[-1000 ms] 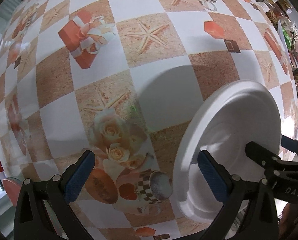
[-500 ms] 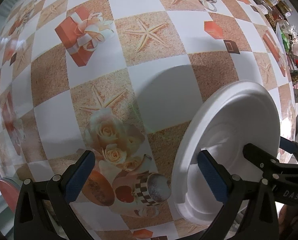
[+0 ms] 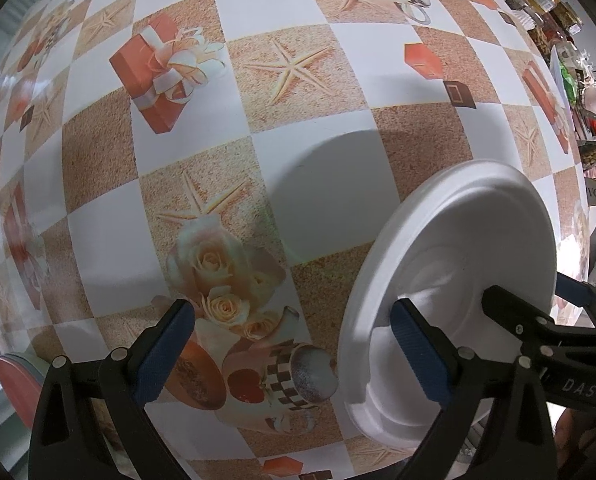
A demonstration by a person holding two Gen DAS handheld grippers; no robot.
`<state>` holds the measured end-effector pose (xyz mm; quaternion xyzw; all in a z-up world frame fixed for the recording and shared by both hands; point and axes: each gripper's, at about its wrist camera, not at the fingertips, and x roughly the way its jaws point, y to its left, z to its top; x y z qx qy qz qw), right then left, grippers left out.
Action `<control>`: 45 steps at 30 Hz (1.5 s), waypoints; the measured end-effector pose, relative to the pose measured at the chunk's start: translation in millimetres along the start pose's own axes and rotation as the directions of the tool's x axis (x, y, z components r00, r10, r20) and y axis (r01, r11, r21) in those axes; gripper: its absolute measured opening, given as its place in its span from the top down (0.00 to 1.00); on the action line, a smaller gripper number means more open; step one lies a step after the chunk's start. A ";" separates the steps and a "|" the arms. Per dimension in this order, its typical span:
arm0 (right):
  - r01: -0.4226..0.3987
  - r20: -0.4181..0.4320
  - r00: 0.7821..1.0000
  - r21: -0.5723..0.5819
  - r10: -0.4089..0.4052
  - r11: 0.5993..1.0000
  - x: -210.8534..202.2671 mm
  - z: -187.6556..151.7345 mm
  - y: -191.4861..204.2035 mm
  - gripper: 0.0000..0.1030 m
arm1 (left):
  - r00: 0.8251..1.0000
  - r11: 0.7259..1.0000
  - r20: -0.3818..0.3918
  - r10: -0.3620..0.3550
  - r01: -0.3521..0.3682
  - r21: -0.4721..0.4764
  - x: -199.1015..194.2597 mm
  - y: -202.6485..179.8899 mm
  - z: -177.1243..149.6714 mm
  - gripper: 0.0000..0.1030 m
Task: Organize plates and bowls
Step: 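Close both grippers on the white plate's rim and lift it, then carry the white plate with both grippers over the pink plate stack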
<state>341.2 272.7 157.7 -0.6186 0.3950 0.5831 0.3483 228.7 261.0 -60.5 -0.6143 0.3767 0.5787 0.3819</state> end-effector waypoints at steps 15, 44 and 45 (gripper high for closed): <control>-0.084 0.023 0.996 -0.038 0.085 0.996 -16.8 0.4 9.9 0.56 | 0.997 0.993 -0.008 -0.074 0.074 0.092 -16.0 -26.7 5.7 0.60; -0.186 -0.145 0.978 -0.281 0.150 0.942 7.0 -52.2 152.7 0.74 | 0.999 0.993 -0.028 -0.041 0.037 -0.113 -29.4 108.2 -110.2 0.67; -0.187 -0.148 0.978 -0.292 0.149 0.938 7.7 -54.9 159.2 0.74 | 0.999 0.992 -0.027 -0.038 0.035 -0.120 -29.4 106.6 -108.6 0.67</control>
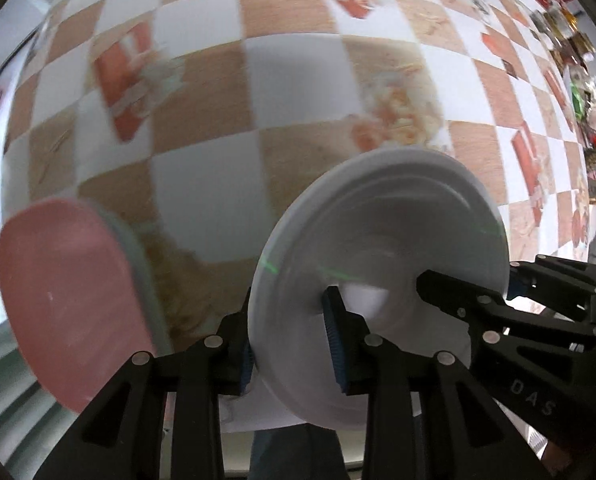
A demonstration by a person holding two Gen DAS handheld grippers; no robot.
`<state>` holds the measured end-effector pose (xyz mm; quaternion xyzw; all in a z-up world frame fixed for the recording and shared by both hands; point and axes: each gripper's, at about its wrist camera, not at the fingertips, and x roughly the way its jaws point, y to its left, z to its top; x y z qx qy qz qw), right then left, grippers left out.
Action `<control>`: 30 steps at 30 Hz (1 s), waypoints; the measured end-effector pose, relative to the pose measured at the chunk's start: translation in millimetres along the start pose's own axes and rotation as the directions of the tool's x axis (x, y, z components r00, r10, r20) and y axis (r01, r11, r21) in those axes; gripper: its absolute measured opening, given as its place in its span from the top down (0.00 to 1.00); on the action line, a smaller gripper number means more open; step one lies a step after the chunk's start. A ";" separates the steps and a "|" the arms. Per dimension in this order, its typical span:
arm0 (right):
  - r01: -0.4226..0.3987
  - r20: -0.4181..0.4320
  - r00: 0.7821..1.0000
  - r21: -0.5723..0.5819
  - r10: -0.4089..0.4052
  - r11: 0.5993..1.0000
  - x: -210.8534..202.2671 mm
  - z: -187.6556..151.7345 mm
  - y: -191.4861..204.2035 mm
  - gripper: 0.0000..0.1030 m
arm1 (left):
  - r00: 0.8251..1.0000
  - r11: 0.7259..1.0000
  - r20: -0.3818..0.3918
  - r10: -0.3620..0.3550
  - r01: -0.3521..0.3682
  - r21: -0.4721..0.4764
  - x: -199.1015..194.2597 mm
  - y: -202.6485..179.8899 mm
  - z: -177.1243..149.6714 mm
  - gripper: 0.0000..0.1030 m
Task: Organize plates and bowls
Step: 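Carry the white plate with both grippers over the pink plate stack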
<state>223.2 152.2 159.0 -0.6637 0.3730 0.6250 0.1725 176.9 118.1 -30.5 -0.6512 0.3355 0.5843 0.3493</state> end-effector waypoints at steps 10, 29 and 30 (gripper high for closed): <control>0.020 -0.007 1.000 -0.044 -0.021 0.999 5.4 9.4 20.8 0.74 | 1.000 1.000 0.026 -0.005 0.005 -0.007 1.0 29.4 -26.2 0.67; 0.046 -0.010 0.999 -0.028 -0.046 0.999 -12.3 -4.8 45.4 0.73 | 0.995 0.999 0.095 -0.038 0.040 -0.023 -47.8 26.8 -15.4 0.67; 0.050 -0.004 0.999 -0.034 -0.050 0.998 -15.9 -3.6 48.7 0.73 | 0.994 0.999 0.103 -0.038 0.041 -0.030 -53.9 28.5 -15.5 0.67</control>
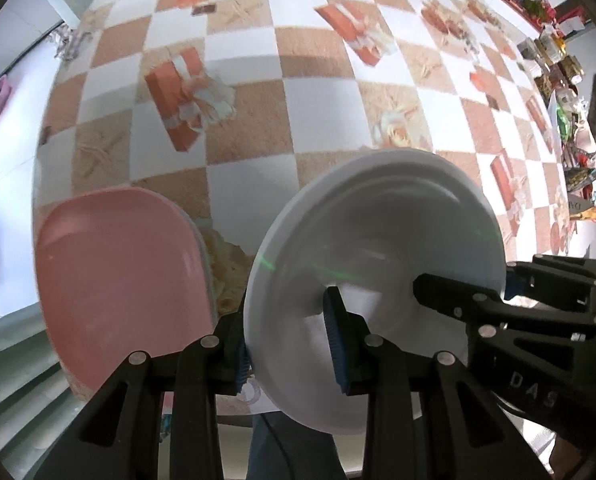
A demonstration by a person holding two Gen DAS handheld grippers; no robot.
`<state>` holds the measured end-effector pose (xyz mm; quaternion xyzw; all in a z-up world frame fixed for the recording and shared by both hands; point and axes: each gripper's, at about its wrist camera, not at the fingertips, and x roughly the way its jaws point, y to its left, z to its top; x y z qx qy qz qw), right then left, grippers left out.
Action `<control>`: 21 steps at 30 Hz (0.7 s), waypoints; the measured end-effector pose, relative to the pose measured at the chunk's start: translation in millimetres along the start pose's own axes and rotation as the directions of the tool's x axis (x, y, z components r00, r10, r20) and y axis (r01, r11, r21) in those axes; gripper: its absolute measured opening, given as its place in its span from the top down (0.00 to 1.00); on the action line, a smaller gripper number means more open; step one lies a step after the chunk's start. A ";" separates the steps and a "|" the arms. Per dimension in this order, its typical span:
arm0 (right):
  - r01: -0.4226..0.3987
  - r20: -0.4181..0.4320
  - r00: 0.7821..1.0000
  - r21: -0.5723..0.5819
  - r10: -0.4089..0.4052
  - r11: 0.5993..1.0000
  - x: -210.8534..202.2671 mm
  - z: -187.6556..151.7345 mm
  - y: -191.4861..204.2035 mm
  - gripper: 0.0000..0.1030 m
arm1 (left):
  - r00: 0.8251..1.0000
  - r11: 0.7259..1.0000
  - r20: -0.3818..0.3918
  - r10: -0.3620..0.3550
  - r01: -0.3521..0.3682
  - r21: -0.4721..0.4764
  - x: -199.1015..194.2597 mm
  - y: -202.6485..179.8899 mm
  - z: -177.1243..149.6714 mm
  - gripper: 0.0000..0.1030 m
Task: Organize plates and bowls
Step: 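Carry the white plate with both grippers over the pink plate stack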
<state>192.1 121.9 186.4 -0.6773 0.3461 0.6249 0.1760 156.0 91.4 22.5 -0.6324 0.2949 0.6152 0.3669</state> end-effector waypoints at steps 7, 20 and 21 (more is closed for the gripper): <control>0.004 0.032 0.999 -0.072 -0.001 0.997 -19.3 14.1 33.1 0.73 | 0.999 0.996 0.040 0.011 -0.008 -0.094 -28.3 32.3 -9.3 0.67; -0.036 0.018 0.999 -0.269 0.042 0.963 -11.5 23.4 118.9 0.74 | 0.993 0.952 0.064 0.096 -0.073 -0.297 -46.7 103.7 -37.0 0.67; -0.037 0.017 0.999 -0.281 0.044 0.959 -8.8 24.2 123.1 0.73 | 0.993 0.949 0.064 0.102 -0.078 -0.306 -45.9 107.1 -37.5 0.67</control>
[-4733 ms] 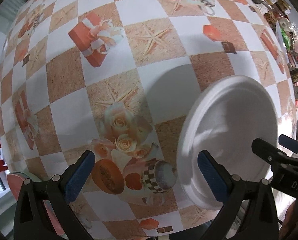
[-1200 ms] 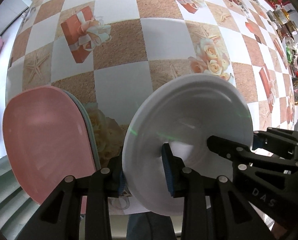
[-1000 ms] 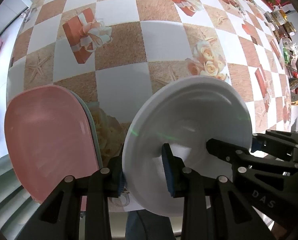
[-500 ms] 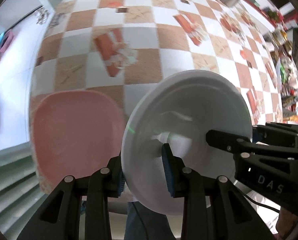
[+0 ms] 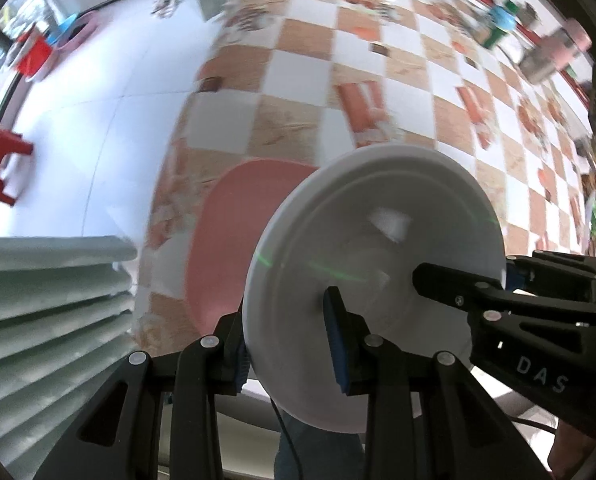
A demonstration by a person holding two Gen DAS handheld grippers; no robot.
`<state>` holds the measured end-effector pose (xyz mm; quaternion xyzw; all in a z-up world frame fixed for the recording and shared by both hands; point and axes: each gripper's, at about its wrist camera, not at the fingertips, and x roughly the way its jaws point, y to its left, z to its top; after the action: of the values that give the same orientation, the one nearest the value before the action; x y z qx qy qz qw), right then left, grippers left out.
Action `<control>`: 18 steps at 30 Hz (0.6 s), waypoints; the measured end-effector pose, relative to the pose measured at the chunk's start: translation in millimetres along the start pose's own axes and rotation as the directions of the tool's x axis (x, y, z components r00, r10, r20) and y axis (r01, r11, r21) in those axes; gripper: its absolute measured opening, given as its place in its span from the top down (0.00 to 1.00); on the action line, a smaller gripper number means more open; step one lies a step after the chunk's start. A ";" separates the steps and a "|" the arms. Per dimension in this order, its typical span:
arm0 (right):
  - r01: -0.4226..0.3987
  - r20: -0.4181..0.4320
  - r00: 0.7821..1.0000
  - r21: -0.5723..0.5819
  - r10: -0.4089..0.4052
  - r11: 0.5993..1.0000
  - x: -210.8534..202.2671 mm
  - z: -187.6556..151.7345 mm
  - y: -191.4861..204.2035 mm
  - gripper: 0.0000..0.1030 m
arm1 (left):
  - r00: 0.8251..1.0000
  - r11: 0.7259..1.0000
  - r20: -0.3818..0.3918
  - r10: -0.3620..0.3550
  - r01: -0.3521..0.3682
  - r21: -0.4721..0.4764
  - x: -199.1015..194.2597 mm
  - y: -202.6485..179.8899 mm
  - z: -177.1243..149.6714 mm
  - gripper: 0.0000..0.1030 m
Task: Organize plates and bowls
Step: 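Carry the white plate with both grippers over the pink plate stack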
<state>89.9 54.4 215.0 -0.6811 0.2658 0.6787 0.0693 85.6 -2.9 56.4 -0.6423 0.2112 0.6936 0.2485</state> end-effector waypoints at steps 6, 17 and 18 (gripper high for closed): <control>-0.006 -0.020 1.000 -0.059 0.005 0.998 23.0 10.9 28.5 0.74 | 1.000 0.998 -0.008 0.028 -0.028 -0.057 8.8 25.3 -0.5 0.66; 0.023 -0.048 0.998 -0.076 -0.026 0.997 51.7 19.9 39.9 0.73 | 0.998 0.995 -0.013 0.054 -0.055 -0.085 29.6 37.3 0.6 0.66; 0.027 -0.049 0.998 -0.077 -0.031 0.997 52.9 20.6 40.0 0.73 | 0.999 0.995 -0.014 0.052 -0.053 -0.086 31.2 37.8 0.3 0.66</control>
<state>50.0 15.7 173.4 -0.7037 0.2313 0.6702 0.0464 60.5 -30.1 24.3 -0.6507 0.1992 0.7047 0.2008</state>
